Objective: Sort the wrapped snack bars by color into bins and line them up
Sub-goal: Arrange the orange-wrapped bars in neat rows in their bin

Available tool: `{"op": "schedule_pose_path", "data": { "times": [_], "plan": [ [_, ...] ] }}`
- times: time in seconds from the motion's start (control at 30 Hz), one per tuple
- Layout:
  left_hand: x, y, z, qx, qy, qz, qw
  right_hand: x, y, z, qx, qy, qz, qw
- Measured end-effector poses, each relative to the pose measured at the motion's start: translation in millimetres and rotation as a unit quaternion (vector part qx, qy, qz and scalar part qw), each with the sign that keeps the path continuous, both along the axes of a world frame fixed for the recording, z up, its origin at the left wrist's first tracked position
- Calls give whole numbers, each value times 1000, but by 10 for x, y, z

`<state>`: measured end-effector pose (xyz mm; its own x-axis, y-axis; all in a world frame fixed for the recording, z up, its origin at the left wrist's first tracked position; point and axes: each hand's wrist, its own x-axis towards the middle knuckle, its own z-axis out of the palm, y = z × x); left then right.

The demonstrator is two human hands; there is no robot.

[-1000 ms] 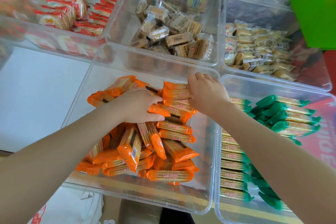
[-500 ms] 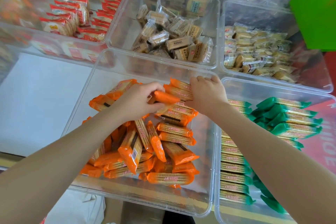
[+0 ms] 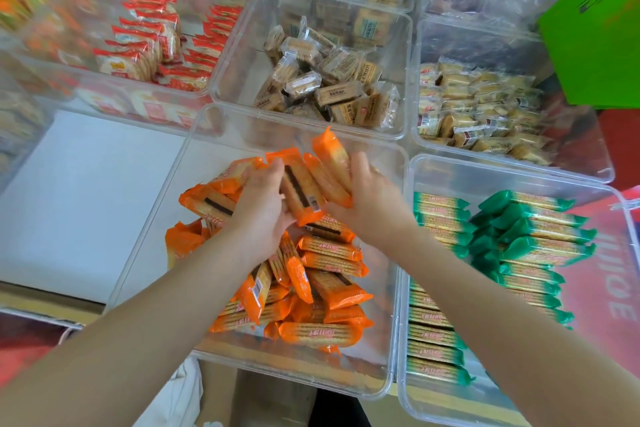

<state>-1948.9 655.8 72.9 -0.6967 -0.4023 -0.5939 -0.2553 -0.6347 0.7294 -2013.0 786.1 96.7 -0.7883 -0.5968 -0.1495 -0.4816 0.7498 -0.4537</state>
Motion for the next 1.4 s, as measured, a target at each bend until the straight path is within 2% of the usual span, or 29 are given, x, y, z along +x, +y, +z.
{"op": "schedule_pose_path", "data": {
  "times": [0.17, 0.27, 0.4, 0.57, 0.73, 0.83, 0.93, 1.03, 1.13, 1.27, 1.3, 1.4],
  "plan": [
    [88, -5, -26, -27, -2, -55, 998, 138, -29, -50, -48, -33, 27, 998],
    [105, -5, -19, -42, -2, -54, 998, 178, 2, -32, -123, -126, 33, 984],
    [79, 38, -21, -124, -29, -68, 990, 184, 82, -70, -294, -321, -51, 899],
    [27, 107, -54, -139, -92, -82, 983, 95, 106, -116, -376, -376, -130, 837],
    [18, 144, 17, -72, -39, -105, 991, 49, 136, -93, -389, -426, -103, 810],
    [14, 102, 71, -24, 0, -83, 996, -60, 175, -79, -396, -447, -168, 784],
    [48, 35, 27, -17, 18, -63, 998, -216, 253, -75, -366, -428, -214, 798],
    [61, 86, 14, -42, -24, -58, 997, -198, 231, -80, -325, -442, -176, 817],
    [54, 189, 83, 0, -28, -68, 997, -101, 127, -112, -310, -446, -153, 826],
    [83, 173, 37, -64, 5, -93, 994, -159, 83, -106, -303, -447, -157, 827],
    [95, 158, 41, -61, 13, -86, 994, -192, 97, -89, -288, -431, -151, 842],
    [69, 76, 55, -30, 34, -45, 998, -319, 146, -57, -194, -246, -86, 946]
  ]
}}
